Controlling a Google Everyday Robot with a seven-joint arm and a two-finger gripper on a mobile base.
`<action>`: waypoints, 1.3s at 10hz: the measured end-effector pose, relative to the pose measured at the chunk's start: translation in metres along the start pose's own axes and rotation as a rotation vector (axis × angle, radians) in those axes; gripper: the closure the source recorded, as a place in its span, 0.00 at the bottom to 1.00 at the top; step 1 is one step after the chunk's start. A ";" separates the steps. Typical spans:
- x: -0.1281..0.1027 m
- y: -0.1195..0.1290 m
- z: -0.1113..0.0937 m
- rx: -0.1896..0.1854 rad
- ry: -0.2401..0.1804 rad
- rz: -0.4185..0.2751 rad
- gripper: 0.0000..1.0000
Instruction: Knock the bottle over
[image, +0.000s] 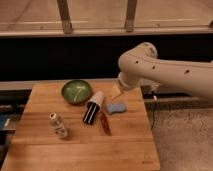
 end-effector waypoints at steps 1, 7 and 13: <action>0.000 0.000 0.000 0.000 0.000 0.000 0.20; 0.000 0.000 0.000 0.000 0.000 0.000 0.20; 0.000 0.001 -0.001 -0.021 0.006 -0.030 0.20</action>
